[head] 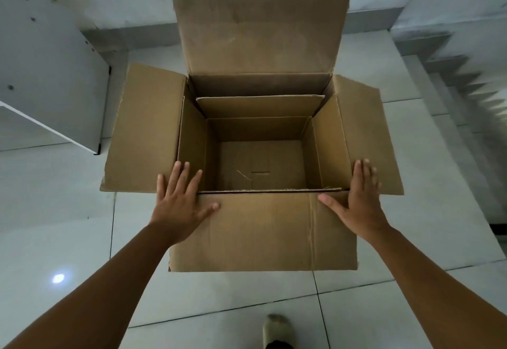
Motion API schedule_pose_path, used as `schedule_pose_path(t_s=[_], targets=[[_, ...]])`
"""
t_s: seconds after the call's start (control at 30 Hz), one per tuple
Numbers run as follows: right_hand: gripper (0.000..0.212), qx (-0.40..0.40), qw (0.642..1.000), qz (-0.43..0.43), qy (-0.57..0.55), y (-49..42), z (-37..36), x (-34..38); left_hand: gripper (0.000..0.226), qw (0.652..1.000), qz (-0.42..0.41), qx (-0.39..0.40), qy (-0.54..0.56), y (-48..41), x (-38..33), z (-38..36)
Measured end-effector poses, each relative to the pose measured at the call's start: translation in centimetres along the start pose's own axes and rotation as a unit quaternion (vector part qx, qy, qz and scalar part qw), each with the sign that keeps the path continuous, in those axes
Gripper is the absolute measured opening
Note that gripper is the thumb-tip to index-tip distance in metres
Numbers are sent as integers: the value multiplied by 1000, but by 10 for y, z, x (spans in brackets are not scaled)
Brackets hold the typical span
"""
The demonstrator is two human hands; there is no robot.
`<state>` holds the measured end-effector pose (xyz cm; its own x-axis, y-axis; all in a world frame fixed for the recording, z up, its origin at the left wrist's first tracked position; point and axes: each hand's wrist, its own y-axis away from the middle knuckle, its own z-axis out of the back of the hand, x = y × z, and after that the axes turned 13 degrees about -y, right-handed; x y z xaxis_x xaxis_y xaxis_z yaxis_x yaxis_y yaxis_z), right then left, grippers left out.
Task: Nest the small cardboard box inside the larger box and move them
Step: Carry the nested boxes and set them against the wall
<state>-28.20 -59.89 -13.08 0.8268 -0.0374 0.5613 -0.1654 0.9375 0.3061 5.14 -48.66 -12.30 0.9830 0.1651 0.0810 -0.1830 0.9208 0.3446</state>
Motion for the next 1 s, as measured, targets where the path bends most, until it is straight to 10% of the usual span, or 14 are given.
schedule_pose_path(t_s=[1.0], targets=[[119, -66, 992, 111, 6, -178, -68, 141, 105, 991, 85, -101, -32, -139, 139, 3]])
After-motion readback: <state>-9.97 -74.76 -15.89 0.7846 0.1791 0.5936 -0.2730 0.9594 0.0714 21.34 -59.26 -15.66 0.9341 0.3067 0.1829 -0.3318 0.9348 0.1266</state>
